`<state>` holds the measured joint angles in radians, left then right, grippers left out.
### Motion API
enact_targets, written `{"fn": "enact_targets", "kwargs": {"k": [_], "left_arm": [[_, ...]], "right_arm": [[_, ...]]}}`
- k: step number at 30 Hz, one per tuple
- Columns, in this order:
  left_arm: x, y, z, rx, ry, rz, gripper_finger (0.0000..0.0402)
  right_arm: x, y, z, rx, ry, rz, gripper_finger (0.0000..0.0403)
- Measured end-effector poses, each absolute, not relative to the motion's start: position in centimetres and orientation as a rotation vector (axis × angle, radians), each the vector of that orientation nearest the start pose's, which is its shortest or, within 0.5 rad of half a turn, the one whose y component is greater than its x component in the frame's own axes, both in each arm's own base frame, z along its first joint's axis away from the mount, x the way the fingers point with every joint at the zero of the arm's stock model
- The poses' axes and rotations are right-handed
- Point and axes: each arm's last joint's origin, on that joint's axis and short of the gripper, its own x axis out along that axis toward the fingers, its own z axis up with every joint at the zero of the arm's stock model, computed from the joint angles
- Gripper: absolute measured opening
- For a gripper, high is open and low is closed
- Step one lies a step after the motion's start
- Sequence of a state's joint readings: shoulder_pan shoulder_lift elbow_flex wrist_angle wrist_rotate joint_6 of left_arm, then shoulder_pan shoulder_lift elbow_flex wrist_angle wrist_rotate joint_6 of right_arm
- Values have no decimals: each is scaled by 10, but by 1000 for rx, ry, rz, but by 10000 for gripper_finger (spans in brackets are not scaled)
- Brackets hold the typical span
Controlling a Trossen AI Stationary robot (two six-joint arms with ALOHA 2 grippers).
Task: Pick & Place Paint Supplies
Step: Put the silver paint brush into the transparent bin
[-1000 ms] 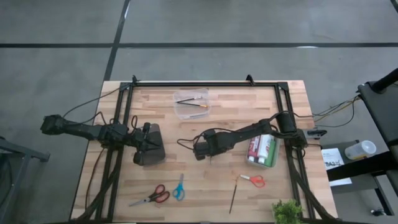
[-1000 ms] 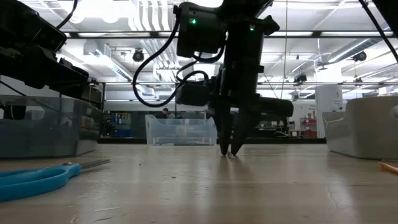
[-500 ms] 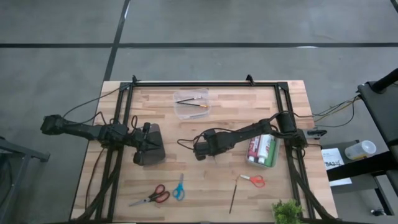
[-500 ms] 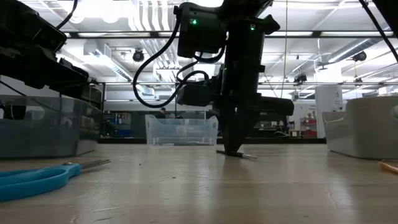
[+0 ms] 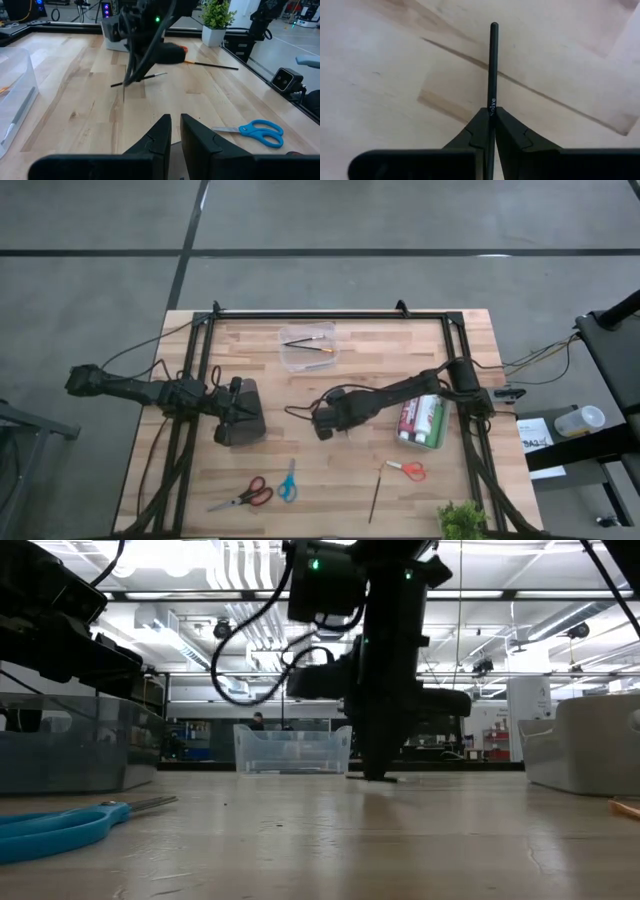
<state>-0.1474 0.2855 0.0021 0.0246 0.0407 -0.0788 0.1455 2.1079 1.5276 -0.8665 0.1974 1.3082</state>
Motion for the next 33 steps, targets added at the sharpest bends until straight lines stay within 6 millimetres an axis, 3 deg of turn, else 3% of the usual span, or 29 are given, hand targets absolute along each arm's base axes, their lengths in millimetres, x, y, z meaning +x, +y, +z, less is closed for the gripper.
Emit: {"fn": "enact_targets", "kwargs": {"k": [8,16,21,26,33], "left_arm": [[111,-18,142,-64,266,-177,51],[111,-18,142,-64,266,-177,51],[111,-18,142,-64,266,-177,51],[111,-18,142,-64,266,-177,51],[111,-18,142,-64,266,-177,51]], "right_arm": [[401,45,170,632,1164,-751,18],[406,36,197,-111,1109,-499,18],[414,19,207,-498,1075,-479,18],[425,-16,213,-601,1033,-508,18],[431,-73,218,-548,969,-404,18]]}}
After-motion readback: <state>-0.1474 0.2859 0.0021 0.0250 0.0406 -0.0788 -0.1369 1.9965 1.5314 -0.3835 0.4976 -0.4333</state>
